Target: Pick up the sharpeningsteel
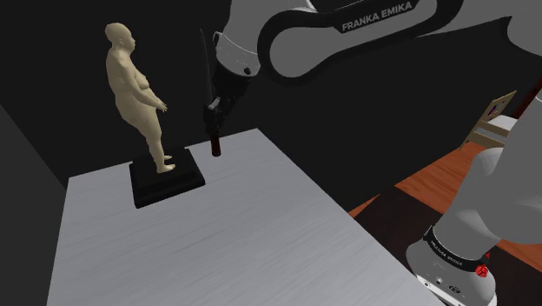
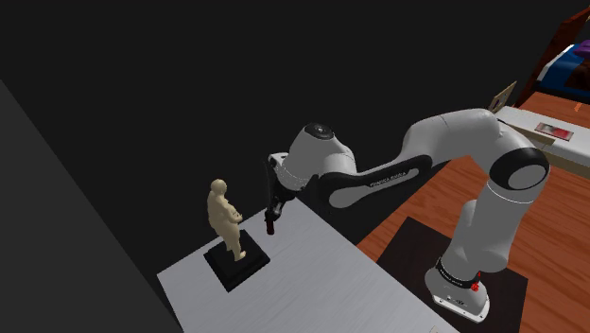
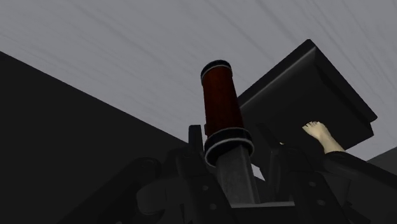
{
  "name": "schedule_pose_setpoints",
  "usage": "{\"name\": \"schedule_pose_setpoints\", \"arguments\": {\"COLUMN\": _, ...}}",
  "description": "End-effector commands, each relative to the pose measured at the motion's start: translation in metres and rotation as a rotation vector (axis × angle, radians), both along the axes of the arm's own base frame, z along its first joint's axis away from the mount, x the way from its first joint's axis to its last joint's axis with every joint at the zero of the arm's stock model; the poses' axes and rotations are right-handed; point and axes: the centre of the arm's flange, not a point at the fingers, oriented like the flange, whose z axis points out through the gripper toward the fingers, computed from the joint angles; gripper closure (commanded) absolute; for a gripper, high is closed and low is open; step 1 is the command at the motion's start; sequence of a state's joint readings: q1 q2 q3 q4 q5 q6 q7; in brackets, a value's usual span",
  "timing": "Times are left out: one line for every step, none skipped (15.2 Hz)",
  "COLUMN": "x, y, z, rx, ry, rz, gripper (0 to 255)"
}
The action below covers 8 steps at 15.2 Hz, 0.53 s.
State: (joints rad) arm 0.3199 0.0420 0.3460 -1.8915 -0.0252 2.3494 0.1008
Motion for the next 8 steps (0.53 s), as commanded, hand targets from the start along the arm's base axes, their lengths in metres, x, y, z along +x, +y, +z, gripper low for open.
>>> {"name": "schedule_pose_setpoints", "arguments": {"x": 0.0, "y": 0.0, "z": 0.012, "rx": 0.0, "ry": 0.0, "rz": 0.0, "gripper": 255}}
{"name": "schedule_pose_setpoints", "arguments": {"x": 0.0, "y": 0.0, "z": 0.017, "rx": 0.0, "ry": 0.0, "rz": 0.0, "gripper": 255}}
{"name": "schedule_pose_setpoints", "arguments": {"x": 0.0, "y": 0.0, "z": 0.022, "rx": 0.0, "ry": 0.0, "rz": 0.0, "gripper": 255}}
{"name": "schedule_pose_setpoints", "arguments": {"x": 0.0, "y": 0.0, "z": 0.027, "rx": 0.0, "ry": 0.0, "rz": 0.0, "gripper": 255}}
{"name": "schedule_pose_setpoints", "arguments": {"x": 0.0, "y": 0.0, "z": 0.033, "rx": 0.0, "ry": 0.0, "rz": 0.0, "gripper": 255}}
{"name": "schedule_pose_setpoints", "arguments": {"x": 0.0, "y": 0.0, "z": 0.038, "rx": 0.0, "ry": 0.0, "rz": 0.0, "gripper": 255}}
{"name": "schedule_pose_setpoints", "arguments": {"x": 0.0, "y": 0.0, "z": 0.043, "rx": 0.0, "ry": 0.0, "rz": 0.0, "gripper": 255}}
{"name": "schedule_pose_setpoints", "arguments": {"x": 0.0, "y": 0.0, "z": 0.049, "rx": 0.0, "ry": 0.0, "rz": 0.0, "gripper": 255}}
